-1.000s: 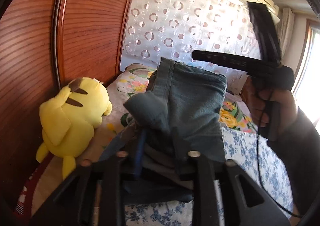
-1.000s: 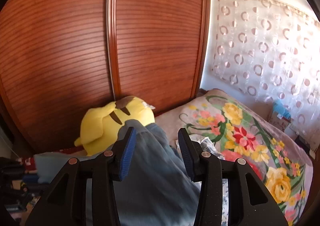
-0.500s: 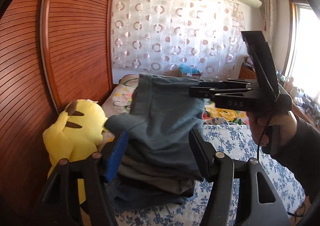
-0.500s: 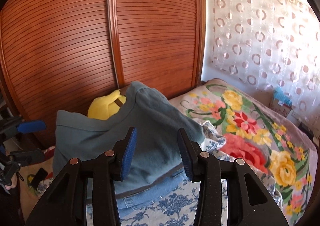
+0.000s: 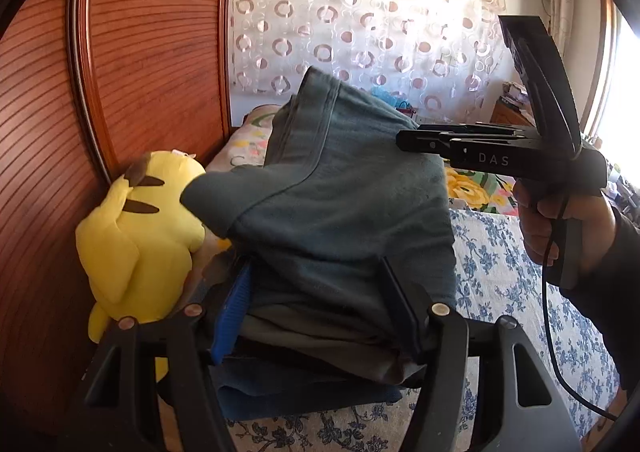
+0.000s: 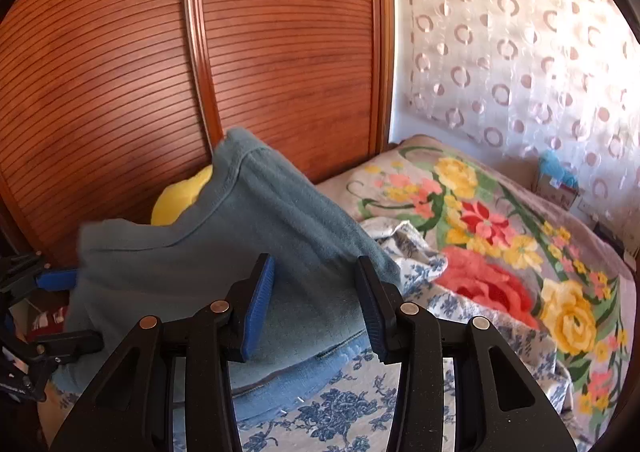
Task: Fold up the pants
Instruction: 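Carry the shorts onto the clothes stack with both grippers, then open both grippers to release the shorts on the stack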
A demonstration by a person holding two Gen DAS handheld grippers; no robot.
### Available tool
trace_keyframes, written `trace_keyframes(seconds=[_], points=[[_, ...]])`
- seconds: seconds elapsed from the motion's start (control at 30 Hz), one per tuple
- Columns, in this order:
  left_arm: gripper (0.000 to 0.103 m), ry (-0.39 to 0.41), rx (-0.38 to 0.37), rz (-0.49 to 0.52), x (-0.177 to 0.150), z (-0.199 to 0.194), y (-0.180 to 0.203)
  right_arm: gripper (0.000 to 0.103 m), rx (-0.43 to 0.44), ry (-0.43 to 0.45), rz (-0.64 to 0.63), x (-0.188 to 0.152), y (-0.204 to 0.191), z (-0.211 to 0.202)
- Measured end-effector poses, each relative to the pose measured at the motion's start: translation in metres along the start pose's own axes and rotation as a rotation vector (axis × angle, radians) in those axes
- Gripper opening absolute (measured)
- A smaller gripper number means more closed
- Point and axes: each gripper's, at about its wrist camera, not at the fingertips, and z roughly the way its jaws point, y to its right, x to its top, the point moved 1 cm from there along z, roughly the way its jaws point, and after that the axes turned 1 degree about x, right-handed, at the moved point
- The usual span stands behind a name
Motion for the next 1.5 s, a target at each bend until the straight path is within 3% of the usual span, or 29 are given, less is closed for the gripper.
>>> trace_keyframes(seconds=[0.23,0.57,0.83,0.9,0.97,1.1,1.17,1.3,1.5], points=[[0.063,0.021,0.002,0.016,-0.002,-0.002,0.006,0.042,-0.019,0.026,0.046,-0.014,0.001,-0.007],[0.063,0.051,-0.021,0.052,-0.003,-0.018,0.019,0.042,-0.095,0.090,0.116,-0.039,-0.002,-0.065],[0.064,0.072,-0.082,0.104,-0.010,-0.036,0.048,0.042,-0.134,0.109,0.150,-0.069,-0.004,-0.109],[0.066,0.079,-0.096,0.118,-0.011,-0.041,0.057,0.042,-0.151,0.115,0.156,-0.077,-0.004,-0.119],[0.078,0.098,-0.108,0.133,-0.014,-0.049,0.067,0.042,-0.162,0.122,0.165,-0.083,-0.003,-0.130],[0.086,0.151,-0.143,0.153,-0.017,-0.068,0.084,0.042,-0.190,0.147,0.188,-0.093,-0.002,-0.155],[0.094,0.189,-0.161,0.158,-0.019,-0.080,0.093,0.042,-0.208,0.167,0.203,-0.102,-0.003,-0.172],[0.097,0.218,-0.166,0.205,-0.026,-0.098,0.116,0.042,-0.257,0.195,0.220,-0.118,-0.008,-0.203],[0.098,0.219,-0.198,0.246,-0.044,-0.118,0.151,0.059,-0.372,0.243,0.231,-0.149,-0.027,-0.254]])
